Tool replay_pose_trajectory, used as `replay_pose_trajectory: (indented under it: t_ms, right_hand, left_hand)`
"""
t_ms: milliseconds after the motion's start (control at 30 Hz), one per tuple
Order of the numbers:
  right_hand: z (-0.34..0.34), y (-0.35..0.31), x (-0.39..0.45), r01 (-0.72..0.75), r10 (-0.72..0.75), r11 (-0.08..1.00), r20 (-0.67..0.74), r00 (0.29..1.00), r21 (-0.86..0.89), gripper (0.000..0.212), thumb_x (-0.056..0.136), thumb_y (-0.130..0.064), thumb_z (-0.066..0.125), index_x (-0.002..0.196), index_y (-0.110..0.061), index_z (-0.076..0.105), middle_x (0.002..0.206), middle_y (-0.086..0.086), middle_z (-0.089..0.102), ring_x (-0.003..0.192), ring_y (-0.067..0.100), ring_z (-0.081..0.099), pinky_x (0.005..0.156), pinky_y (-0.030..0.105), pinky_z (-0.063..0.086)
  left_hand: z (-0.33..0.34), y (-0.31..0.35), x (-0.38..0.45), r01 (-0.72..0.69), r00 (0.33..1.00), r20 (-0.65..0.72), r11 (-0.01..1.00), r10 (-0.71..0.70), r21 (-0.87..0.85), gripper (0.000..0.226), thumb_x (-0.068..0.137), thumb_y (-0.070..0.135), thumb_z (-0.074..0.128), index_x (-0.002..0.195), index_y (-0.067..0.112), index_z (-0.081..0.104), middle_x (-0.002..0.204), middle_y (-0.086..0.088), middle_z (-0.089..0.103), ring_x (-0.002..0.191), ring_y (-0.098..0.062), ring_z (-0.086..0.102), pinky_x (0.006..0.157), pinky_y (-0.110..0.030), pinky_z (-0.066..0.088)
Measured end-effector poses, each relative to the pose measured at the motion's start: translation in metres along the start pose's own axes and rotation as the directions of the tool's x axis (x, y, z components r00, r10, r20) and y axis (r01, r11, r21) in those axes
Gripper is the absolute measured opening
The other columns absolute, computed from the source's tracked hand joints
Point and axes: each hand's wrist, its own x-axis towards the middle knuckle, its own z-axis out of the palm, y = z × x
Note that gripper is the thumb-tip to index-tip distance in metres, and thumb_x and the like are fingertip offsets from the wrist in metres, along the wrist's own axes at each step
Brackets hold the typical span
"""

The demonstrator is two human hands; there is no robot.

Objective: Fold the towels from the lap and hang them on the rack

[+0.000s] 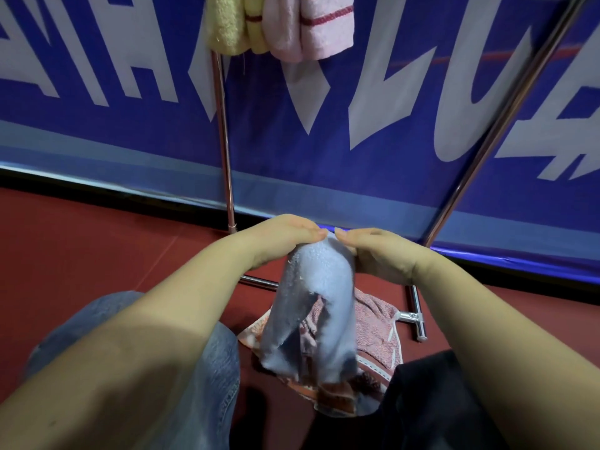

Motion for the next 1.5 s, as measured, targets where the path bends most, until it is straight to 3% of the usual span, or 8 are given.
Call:
replay_pose_trajectory:
  t_ms: [200,367,533,667,933,1067,1333,1500]
  right_hand:
    - [0.002,0.000,0.001,0.066,-0.067,0.998,-0.086,0.994,-0.012,0.025,0.080,-0.032,0.060,0.066,-0.012,0.054,0.063,-0.002,0.056,0.061,0.012,0.049,0.063,0.023,0.043]
    - [-0.006,-0.006,-0.005,0.037,-0.044,0.998,-0.158,0.986,-0.043,0.026,0.085,-0.031,0.060,0.064,-0.016,0.055,0.065,-0.001,0.056,0.066,0.015,0.048,0.069,0.027,0.040]
    - [-0.004,-0.038,-0.014,0.062,-0.096,0.981,-0.182,0.979,-0.183,0.030,0.086,-0.042,0.058,0.078,-0.014,0.066,0.081,-0.001,0.067,0.079,0.014,0.060,0.085,0.033,0.046]
    - [-0.001,-0.077,-0.026,0.087,-0.156,0.951,-0.216,0.964,-0.298,0.056,0.085,-0.054,0.057,0.103,-0.002,0.067,0.103,0.012,0.071,0.096,0.022,0.067,0.099,0.041,0.048]
    - [0.000,-0.146,-0.070,0.152,-0.278,0.924,-0.343,0.897,-0.352,0.035,0.091,-0.044,0.053,0.093,-0.014,0.070,0.107,0.012,0.069,0.103,0.026,0.063,0.104,0.046,0.044]
    - [0.006,-0.170,-0.086,0.176,-0.313,0.911,-0.350,0.883,-0.372,0.031,0.095,-0.039,0.049,0.098,-0.015,0.067,0.113,0.012,0.067,0.110,0.027,0.061,0.101,0.040,0.047]
    - [-0.006,-0.242,-0.104,0.232,-0.397,0.859,-0.309,0.864,-0.456,0.045,0.093,-0.046,0.049,0.103,-0.007,0.069,0.087,0.007,0.068,0.081,0.019,0.063,0.081,0.033,0.050]
    - [-0.029,-0.301,-0.109,0.303,-0.474,0.843,-0.345,0.810,-0.445,0.037,0.094,-0.040,0.051,0.098,-0.007,0.068,0.089,0.007,0.069,0.078,0.019,0.063,0.075,0.032,0.050]
  left_hand:
    - [-0.004,-0.002,-0.003,0.081,0.997,0.010,0.994,-0.082,0.074,0.030,0.091,0.025,0.054,0.063,0.020,0.063,0.064,0.011,0.061,0.068,-0.008,0.052,0.074,-0.027,0.039]
    - [-0.007,0.003,-0.006,0.041,0.998,-0.042,0.999,-0.042,-0.021,0.019,0.093,0.015,0.049,0.079,0.009,0.061,0.080,-0.002,0.056,0.083,-0.017,0.046,0.078,-0.031,0.035]
    - [-0.010,0.035,-0.006,-0.015,0.997,-0.069,1.000,0.016,0.016,0.025,0.094,0.021,0.048,0.075,0.014,0.062,0.077,0.001,0.062,0.074,-0.012,0.054,0.074,-0.029,0.041]
    - [-0.016,0.076,-0.007,-0.068,0.992,-0.097,0.990,0.079,0.121,0.027,0.092,0.029,0.050,0.082,0.009,0.066,0.087,-0.005,0.066,0.083,-0.016,0.056,0.086,-0.037,0.044]
    - [-0.032,0.143,-0.035,-0.110,0.986,-0.109,0.983,0.127,0.147,0.023,0.094,0.023,0.049,0.073,0.012,0.053,0.065,0.001,0.047,0.061,-0.011,0.040,0.062,-0.027,0.033]
    - [-0.037,0.172,-0.047,-0.179,0.971,-0.145,0.978,0.193,0.103,0.019,0.094,0.023,0.048,0.090,0.006,0.056,0.079,-0.008,0.051,0.071,-0.015,0.043,0.065,-0.029,0.033]
    - [-0.056,0.243,-0.040,-0.233,0.956,-0.192,0.972,0.220,-0.045,0.028,0.095,0.021,0.047,0.108,0.001,0.062,0.100,-0.011,0.067,0.083,-0.015,0.060,0.072,-0.025,0.048]
    - [-0.060,0.306,-0.022,-0.257,0.962,-0.135,0.954,0.238,-0.152,0.029,0.097,0.022,0.043,0.085,0.005,0.062,0.057,0.000,0.066,0.046,-0.006,0.059,0.041,-0.015,0.045]
